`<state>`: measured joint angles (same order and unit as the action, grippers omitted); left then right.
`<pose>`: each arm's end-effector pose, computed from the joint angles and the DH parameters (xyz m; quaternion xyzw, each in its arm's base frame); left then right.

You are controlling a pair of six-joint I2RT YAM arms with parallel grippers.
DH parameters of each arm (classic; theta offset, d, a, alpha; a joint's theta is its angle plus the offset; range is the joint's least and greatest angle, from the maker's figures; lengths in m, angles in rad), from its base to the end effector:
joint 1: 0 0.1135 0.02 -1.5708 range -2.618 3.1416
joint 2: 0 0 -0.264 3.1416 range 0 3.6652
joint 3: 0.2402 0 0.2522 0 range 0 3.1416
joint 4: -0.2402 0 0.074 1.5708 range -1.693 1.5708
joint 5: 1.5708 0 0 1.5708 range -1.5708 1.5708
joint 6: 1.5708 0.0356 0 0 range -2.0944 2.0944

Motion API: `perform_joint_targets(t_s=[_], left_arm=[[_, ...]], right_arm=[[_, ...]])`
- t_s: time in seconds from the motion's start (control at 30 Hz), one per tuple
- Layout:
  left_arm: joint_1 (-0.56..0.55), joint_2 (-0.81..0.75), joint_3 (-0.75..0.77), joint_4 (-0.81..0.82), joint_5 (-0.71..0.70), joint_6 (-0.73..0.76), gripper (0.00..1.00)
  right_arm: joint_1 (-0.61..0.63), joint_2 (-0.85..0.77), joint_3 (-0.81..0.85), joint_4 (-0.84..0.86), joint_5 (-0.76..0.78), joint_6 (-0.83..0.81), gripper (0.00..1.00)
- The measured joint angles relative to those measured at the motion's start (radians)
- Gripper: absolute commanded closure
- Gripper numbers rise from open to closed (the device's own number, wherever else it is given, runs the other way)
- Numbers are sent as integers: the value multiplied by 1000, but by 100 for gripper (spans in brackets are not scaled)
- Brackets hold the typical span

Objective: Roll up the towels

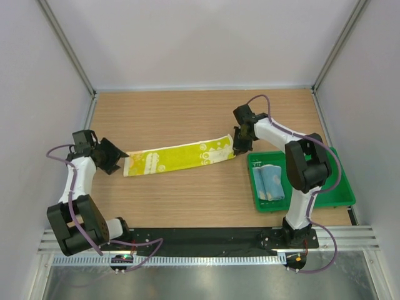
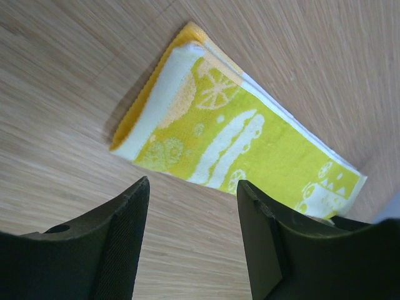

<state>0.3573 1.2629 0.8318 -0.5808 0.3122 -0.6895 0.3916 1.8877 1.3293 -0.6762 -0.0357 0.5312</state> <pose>0.2332 0.0754 0.2258 -0.4374 0.8438 -0.1924 0.2440 0.3489 0.1454 0.1820 0.0658 0.9836 0.0902 0.1420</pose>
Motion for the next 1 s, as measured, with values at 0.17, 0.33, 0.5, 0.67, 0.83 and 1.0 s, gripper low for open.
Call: perform_joint_targets(t_s=[0.17, 0.33, 0.5, 0.67, 0.83, 1.0], left_arm=[[-105, 0, 21, -26, -43, 31, 40], [-195, 0, 78, -91, -86, 83, 40], [-221, -12, 108, -138, -172, 134, 40], [-233, -16, 108, -158, -208, 150, 41], [-233, -17, 108, -159, -218, 152, 41], [-234, -21, 108, -159, -226, 151, 41]], right_arm=[[-11, -1, 66, -82, 130, -52, 99], [-11, -3, 106, -154, 197, -85, 99], [15, -3, 196, -217, 222, -93, 99], [100, 0, 334, -254, 230, -96, 99], [211, 43, 491, -298, 245, -100, 99], [297, 130, 644, -355, 246, -99, 99]])
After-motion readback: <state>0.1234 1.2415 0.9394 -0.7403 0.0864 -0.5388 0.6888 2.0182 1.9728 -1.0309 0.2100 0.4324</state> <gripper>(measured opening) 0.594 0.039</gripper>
